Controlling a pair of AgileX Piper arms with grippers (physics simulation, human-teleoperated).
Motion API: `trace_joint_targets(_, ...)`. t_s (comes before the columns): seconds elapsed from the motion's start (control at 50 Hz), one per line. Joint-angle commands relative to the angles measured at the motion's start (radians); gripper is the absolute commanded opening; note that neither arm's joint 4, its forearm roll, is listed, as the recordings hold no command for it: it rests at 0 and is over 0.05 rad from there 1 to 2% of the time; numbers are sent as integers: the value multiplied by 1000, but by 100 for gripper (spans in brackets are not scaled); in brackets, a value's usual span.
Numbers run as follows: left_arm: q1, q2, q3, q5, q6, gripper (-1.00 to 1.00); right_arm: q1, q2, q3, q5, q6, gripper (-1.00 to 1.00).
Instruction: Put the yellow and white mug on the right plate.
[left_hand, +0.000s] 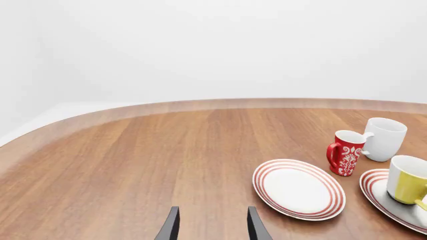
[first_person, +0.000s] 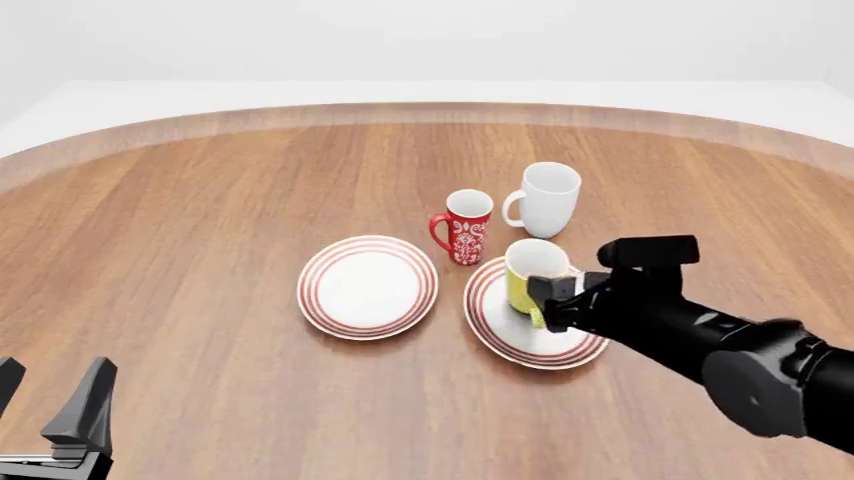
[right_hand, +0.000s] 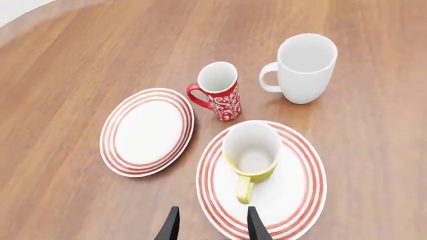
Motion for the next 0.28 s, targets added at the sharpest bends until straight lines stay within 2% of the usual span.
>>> trace_joint_targets(0.02, 0, 0, 0, 0, 0, 100, 3, -147, -30, 122, -23, 100)
trace_joint_targets(0.28, 0, 0, 0, 0, 0, 100, -2, -286, -76, 255, -48, 100)
